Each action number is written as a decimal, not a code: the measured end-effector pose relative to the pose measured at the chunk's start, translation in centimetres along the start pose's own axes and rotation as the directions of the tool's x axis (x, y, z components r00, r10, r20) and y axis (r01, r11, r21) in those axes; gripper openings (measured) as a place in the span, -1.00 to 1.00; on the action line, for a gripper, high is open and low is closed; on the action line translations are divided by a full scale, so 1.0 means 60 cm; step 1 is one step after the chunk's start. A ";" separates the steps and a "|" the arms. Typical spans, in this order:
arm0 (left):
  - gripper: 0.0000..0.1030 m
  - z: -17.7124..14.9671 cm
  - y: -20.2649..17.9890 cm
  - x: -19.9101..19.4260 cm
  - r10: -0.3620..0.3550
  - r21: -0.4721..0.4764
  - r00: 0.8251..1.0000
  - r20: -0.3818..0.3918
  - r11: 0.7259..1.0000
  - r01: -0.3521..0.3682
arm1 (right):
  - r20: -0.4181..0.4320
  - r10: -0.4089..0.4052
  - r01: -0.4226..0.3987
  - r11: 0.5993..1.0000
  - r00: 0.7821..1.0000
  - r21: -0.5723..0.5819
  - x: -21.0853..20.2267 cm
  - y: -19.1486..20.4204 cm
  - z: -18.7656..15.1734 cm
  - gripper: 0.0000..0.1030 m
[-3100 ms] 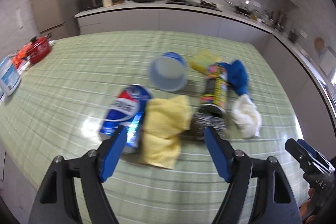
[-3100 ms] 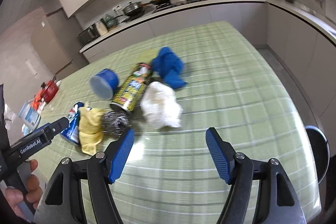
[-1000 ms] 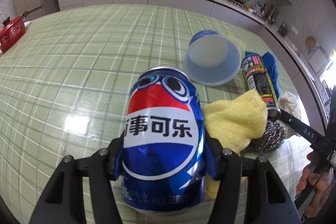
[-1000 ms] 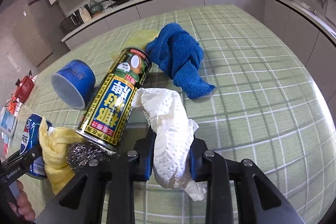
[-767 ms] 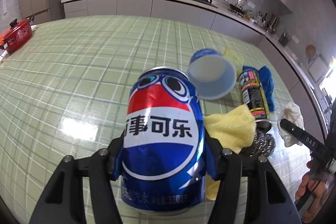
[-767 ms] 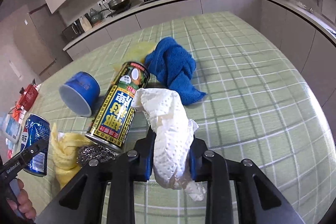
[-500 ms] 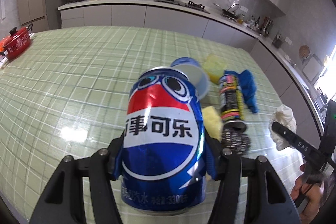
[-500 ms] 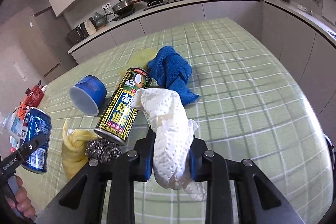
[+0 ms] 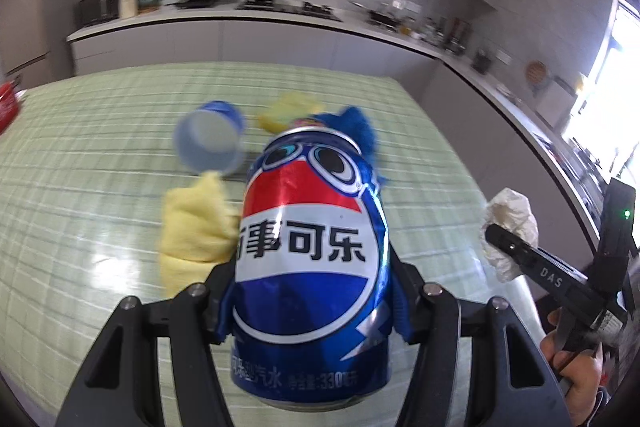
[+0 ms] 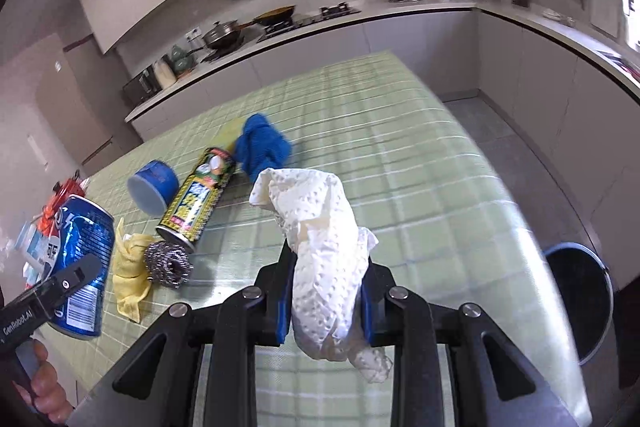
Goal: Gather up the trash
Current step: 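Carry the Pepsi can and paper towel over the black bin, then open both tools over the bin to drop can and towel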
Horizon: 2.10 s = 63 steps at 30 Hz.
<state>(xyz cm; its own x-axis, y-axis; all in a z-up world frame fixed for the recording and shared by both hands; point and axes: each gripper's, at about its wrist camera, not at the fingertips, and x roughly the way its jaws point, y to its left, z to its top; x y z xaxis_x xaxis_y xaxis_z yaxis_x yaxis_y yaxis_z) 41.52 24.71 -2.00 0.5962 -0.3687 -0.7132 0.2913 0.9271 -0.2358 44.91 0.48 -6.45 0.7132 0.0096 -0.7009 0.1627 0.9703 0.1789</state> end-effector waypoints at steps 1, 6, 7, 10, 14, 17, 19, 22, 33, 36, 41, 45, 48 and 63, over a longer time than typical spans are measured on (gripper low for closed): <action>0.17 -0.001 -0.015 0.003 -0.018 0.021 1.000 -0.002 1.000 0.018 | 0.007 -0.012 0.012 1.000 1.000 0.016 -0.011 -0.012 -0.004 -0.45; 0.17 -0.006 -0.075 0.023 -0.118 0.088 0.992 -0.033 0.989 0.121 | 0.018 -0.088 0.087 0.994 0.996 0.061 -0.055 -0.055 -0.022 -0.45; 0.17 -0.008 -0.088 0.027 -0.134 0.102 0.990 -0.039 0.985 0.137 | 0.018 -0.106 0.105 0.992 0.994 0.068 -0.065 -0.063 -0.026 -0.45; 0.17 -0.016 -0.124 0.036 -0.172 0.138 0.983 -0.060 0.974 0.178 | 0.018 -0.133 0.130 0.986 0.991 0.103 -0.091 -0.089 -0.039 -0.45; 0.17 -0.020 -0.173 0.040 -0.204 0.170 0.976 -0.078 0.962 0.214 | 0.030 -0.164 0.159 0.980 0.986 0.122 -0.125 -0.123 -0.051 -0.45; 0.17 -0.020 -0.212 0.047 -0.214 0.198 0.973 -0.081 0.954 0.226 | 0.045 -0.179 0.171 0.975 0.983 0.142 -0.146 -0.158 -0.052 -0.45; 0.17 -0.026 -0.239 0.049 -0.215 0.206 0.973 -0.078 0.952 0.227 | 0.051 -0.182 0.172 0.974 0.982 0.148 -0.155 -0.187 -0.049 -0.45; 0.17 -0.035 -0.288 0.060 -0.215 0.209 0.974 -0.076 0.951 0.226 | 0.055 -0.174 0.165 0.976 0.983 0.145 -0.166 -0.235 -0.044 -0.45; 0.18 -0.066 -0.511 0.145 -0.207 0.176 0.969 -0.135 0.957 0.229 | 0.007 -0.165 0.162 0.976 0.986 0.142 -0.184 -0.490 -0.012 -0.45; 0.18 -0.082 -0.565 0.176 -0.202 0.189 0.965 -0.169 0.954 0.233 | -0.027 -0.161 0.163 0.974 0.987 0.159 -0.175 -0.544 -0.017 -0.45; 0.18 -0.112 -0.620 0.232 -0.171 0.198 0.955 -0.241 0.955 0.221 | -0.105 -0.154 0.171 0.968 0.983 0.183 -0.129 -0.619 -0.041 -0.45; 0.18 -0.136 -0.646 0.276 -0.131 0.198 0.946 -0.295 0.961 0.194 | -0.166 -0.130 0.163 0.965 0.978 0.204 -0.088 -0.665 -0.069 -0.45; 0.19 -0.152 -0.656 0.303 -0.091 0.204 0.938 -0.335 0.965 0.166 | -0.207 -0.109 0.151 0.969 0.972 0.196 -0.057 -0.684 -0.084 -0.45; 0.50 -0.154 -0.693 0.368 0.031 0.211 0.886 -0.462 0.975 0.076 | -0.295 -0.058 0.132 0.963 0.954 0.237 0.041 -0.750 -0.090 0.22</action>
<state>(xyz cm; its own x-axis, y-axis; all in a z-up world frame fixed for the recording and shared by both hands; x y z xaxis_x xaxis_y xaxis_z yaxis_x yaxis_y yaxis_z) 35.63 -21.36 -14.03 0.1922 -0.2669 -0.9444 0.4867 0.8616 -0.1444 35.65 -41.86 -19.96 0.4698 0.0240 -0.8824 0.4123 0.8779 0.2434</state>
